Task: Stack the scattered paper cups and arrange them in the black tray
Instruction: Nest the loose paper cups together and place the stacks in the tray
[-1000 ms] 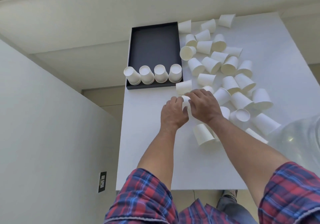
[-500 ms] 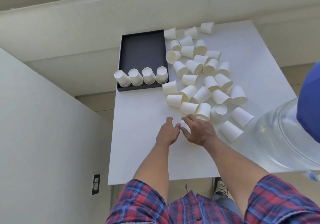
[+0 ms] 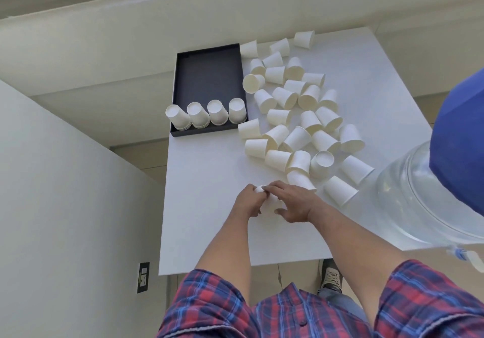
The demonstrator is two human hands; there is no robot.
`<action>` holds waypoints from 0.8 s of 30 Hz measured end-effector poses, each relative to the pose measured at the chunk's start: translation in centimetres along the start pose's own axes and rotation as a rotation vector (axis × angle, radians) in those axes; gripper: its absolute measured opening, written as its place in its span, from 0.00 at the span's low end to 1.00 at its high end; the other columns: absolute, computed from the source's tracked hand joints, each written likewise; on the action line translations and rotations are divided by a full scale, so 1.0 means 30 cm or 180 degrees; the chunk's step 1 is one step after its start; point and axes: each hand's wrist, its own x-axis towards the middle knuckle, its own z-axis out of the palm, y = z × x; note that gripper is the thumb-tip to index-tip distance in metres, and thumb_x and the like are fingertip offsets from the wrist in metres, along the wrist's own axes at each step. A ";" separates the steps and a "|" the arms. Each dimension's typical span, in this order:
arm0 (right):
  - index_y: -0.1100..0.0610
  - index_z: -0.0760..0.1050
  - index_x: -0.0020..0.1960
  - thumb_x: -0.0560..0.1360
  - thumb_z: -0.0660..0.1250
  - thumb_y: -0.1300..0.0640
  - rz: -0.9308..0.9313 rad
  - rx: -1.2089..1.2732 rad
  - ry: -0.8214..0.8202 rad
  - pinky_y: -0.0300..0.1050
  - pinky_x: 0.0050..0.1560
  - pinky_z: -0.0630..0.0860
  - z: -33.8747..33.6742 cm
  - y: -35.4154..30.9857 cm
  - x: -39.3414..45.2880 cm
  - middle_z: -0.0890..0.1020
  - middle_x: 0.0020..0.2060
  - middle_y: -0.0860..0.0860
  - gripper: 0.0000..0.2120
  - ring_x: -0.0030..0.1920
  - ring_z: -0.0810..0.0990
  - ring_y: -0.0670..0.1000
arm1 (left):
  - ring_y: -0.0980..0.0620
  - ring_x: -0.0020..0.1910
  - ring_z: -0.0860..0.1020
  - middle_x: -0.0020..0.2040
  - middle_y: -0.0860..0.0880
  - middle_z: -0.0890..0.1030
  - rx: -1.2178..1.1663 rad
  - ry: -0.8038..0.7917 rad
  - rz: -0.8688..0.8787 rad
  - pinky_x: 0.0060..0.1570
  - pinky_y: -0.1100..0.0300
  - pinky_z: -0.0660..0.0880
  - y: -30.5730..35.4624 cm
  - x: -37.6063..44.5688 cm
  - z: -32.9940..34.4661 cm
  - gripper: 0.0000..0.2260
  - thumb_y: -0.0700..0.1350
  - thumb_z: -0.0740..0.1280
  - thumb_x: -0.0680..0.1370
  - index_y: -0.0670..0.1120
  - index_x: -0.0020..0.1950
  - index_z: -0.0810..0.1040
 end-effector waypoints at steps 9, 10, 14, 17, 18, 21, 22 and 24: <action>0.53 0.68 0.75 0.75 0.70 0.58 0.0190 -0.0294 0.0621 0.48 0.62 0.71 -0.047 -0.011 -0.012 0.74 0.68 0.49 0.29 0.64 0.76 0.54 | 0.43 0.57 0.81 0.60 0.45 0.78 -0.1457 0.0308 -0.0109 0.46 0.51 0.83 -0.033 -0.002 -0.051 0.23 0.50 0.75 0.75 0.45 0.66 0.73; 0.53 0.68 0.75 0.73 0.70 0.58 0.0197 -0.0602 0.0649 0.48 0.63 0.69 -0.047 0.001 -0.020 0.74 0.68 0.50 0.31 0.65 0.75 0.55 | 0.42 0.58 0.81 0.60 0.44 0.78 -0.1552 0.0363 -0.0130 0.48 0.50 0.83 -0.038 -0.001 -0.061 0.23 0.50 0.75 0.75 0.44 0.66 0.73; 0.53 0.62 0.77 0.67 0.71 0.54 0.0304 -0.1604 0.0251 0.49 0.62 0.68 -0.046 0.043 -0.055 0.64 0.74 0.52 0.39 0.67 0.70 0.56 | 0.41 0.58 0.81 0.61 0.42 0.79 -0.1673 0.0477 -0.0209 0.45 0.51 0.83 -0.050 -0.004 -0.090 0.24 0.51 0.75 0.76 0.41 0.66 0.75; 0.55 0.59 0.78 0.71 0.68 0.60 0.0453 -0.1920 0.0221 0.49 0.61 0.67 -0.041 0.061 -0.069 0.61 0.76 0.54 0.38 0.68 0.68 0.57 | 0.42 0.55 0.80 0.57 0.44 0.78 -0.1747 0.0501 -0.0248 0.40 0.55 0.82 -0.057 -0.010 -0.100 0.24 0.52 0.75 0.76 0.42 0.66 0.75; 0.55 0.61 0.77 0.72 0.67 0.62 0.0500 -0.1948 0.0304 0.49 0.60 0.67 -0.043 0.063 -0.071 0.62 0.75 0.54 0.35 0.68 0.69 0.57 | 0.41 0.56 0.80 0.57 0.44 0.78 -0.1774 0.0471 -0.0268 0.43 0.53 0.82 -0.060 -0.011 -0.103 0.24 0.52 0.76 0.76 0.42 0.66 0.75; 0.55 0.74 0.64 0.73 0.64 0.64 0.0402 -0.1929 0.0505 0.50 0.54 0.69 -0.050 0.054 -0.073 0.72 0.67 0.54 0.20 0.62 0.73 0.58 | 0.40 0.58 0.80 0.57 0.43 0.78 -0.1914 0.0297 -0.0363 0.54 0.48 0.81 -0.063 -0.015 -0.106 0.24 0.52 0.76 0.76 0.42 0.66 0.76; 0.55 0.77 0.59 0.73 0.64 0.64 0.0327 -0.1922 0.0576 0.50 0.52 0.70 -0.052 0.046 -0.073 0.76 0.62 0.53 0.16 0.59 0.75 0.58 | 0.40 0.56 0.79 0.56 0.43 0.78 -0.1975 0.0242 -0.0387 0.55 0.48 0.80 -0.063 -0.018 -0.107 0.23 0.52 0.75 0.77 0.42 0.66 0.76; 0.55 0.81 0.50 0.71 0.66 0.64 0.0326 -0.1794 0.0805 0.49 0.46 0.72 -0.062 0.020 -0.071 0.81 0.51 0.52 0.10 0.51 0.79 0.57 | 0.41 0.53 0.78 0.54 0.44 0.77 -0.2091 0.0194 -0.0434 0.52 0.50 0.80 -0.062 -0.026 -0.109 0.17 0.52 0.74 0.78 0.44 0.61 0.78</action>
